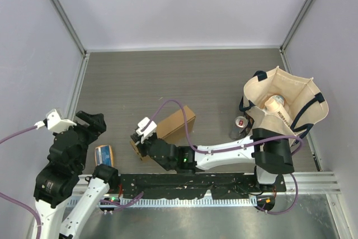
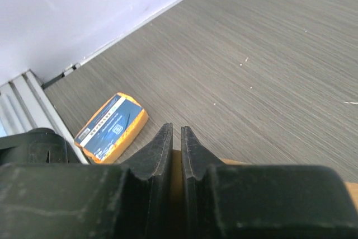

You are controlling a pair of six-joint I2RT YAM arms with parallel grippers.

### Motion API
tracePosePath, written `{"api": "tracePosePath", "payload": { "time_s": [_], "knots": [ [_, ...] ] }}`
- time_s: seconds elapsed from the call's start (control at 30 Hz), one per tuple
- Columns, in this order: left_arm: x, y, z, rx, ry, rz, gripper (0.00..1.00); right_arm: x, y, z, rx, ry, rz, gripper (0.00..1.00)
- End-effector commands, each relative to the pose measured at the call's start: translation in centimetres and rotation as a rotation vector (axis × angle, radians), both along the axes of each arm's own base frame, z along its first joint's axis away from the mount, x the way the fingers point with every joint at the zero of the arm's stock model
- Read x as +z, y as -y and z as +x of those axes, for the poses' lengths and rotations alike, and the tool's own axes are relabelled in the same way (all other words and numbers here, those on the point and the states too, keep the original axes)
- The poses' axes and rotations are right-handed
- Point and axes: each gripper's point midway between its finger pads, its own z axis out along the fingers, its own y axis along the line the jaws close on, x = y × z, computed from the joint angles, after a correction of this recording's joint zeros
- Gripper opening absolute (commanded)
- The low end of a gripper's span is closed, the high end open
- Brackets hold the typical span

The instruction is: Fold the paper box

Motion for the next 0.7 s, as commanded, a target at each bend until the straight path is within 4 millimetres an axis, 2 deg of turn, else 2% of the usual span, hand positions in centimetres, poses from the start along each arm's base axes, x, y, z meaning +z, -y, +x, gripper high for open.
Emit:
{"api": "tracePosePath", "payload": {
  "time_s": [0.0, 0.03, 0.07, 0.1, 0.23, 0.37, 0.53, 0.67],
  "knots": [
    [0.1, 0.6, 0.7, -0.011, 0.006, -0.022, 0.79, -9.1, 3.4, 1.0, -0.123, 0.06, -0.246, 0.17],
    [0.1, 0.6, 0.7, -0.012, 0.006, -0.023, 0.79, -9.2, 3.5, 1.3, -0.144, 0.088, -0.261, 0.17],
    [0.2, 0.6, 0.7, -0.012, 0.007, -0.02, 0.79, -9.2, 3.0, 0.8, -0.141, 0.101, -0.262, 0.17],
    [0.3, 0.6, 0.7, -0.012, 0.008, -0.019, 0.78, -10.1, 2.6, 0.5, -0.139, 0.117, -0.293, 0.17],
    [0.2, 0.5, 0.5, -0.014, 0.0, -0.01, 0.79, -10.1, 1.7, 0.1, -0.186, 0.176, -0.335, 0.17],
    [0.0, 0.7, 0.5, -0.023, -0.001, -0.015, 0.79, -10.4, 1.9, 0.4, -0.211, 0.184, -0.357, 0.17],
    [-0.5, 1.2, 0.5, -0.049, -0.011, -0.023, 0.79, -11.8, 2.0, 0.6, -0.236, 0.199, -0.427, 0.16],
    [-1.4, 2.9, 1.1, -0.131, -0.046, -0.035, 0.82, -12.0, 2.3, 0.8, -0.261, 0.207, -0.439, 0.16]
  ]
}}
